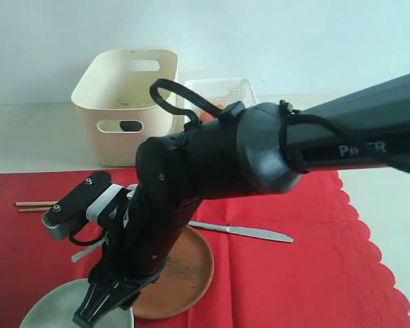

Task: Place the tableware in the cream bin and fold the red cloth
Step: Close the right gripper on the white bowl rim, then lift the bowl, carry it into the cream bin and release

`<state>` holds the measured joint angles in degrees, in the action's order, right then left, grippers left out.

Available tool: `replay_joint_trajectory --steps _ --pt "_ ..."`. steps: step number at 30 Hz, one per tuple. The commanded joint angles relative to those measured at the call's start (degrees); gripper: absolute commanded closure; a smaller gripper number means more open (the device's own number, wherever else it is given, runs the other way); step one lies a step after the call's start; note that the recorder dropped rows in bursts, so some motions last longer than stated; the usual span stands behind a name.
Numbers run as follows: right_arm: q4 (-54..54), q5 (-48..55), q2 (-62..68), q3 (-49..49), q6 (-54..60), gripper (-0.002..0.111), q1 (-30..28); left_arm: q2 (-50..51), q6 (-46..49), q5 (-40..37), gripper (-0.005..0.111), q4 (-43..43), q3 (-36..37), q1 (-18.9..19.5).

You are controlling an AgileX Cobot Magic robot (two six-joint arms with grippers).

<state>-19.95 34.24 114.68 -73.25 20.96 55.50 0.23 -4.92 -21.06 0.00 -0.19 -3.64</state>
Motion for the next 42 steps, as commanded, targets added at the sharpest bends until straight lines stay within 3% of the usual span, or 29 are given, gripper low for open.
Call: replay_joint_trajectory --steps 1,7,13,20,24,35,42 --pt "-0.9 -1.0 1.1 -0.4 -0.1 0.062 0.2 -0.2 0.1 0.6 0.107 -0.7 0.2 -0.3" --pt "-1.1 -2.1 1.3 -0.4 -0.1 0.067 0.2 -0.2 0.1 0.6 0.107 -0.7 0.2 -0.3" --pt "-1.1 -2.0 1.4 -0.4 -0.1 0.088 0.2 -0.2 0.1 0.6 0.107 -0.7 0.2 -0.3" --pt "-1.1 -1.8 1.4 -0.4 -0.1 0.091 0.2 -0.2 0.1 0.6 0.107 -0.7 0.2 -0.3" --pt "-1.1 -2.0 1.4 -0.4 0.9 0.108 0.2 -0.2 0.1 0.6 0.107 -0.7 0.2 -0.3" --pt "-0.8 -2.5 -7.9 -0.8 4.8 0.108 0.2 -0.2 0.1 0.6 0.107 -0.7 0.2 -0.3" --pt "0.8 -2.5 -15.0 -6.5 4.8 0.108 -1.5 -0.2 0.1 0.6 0.107 -0.7 0.2 -0.3"
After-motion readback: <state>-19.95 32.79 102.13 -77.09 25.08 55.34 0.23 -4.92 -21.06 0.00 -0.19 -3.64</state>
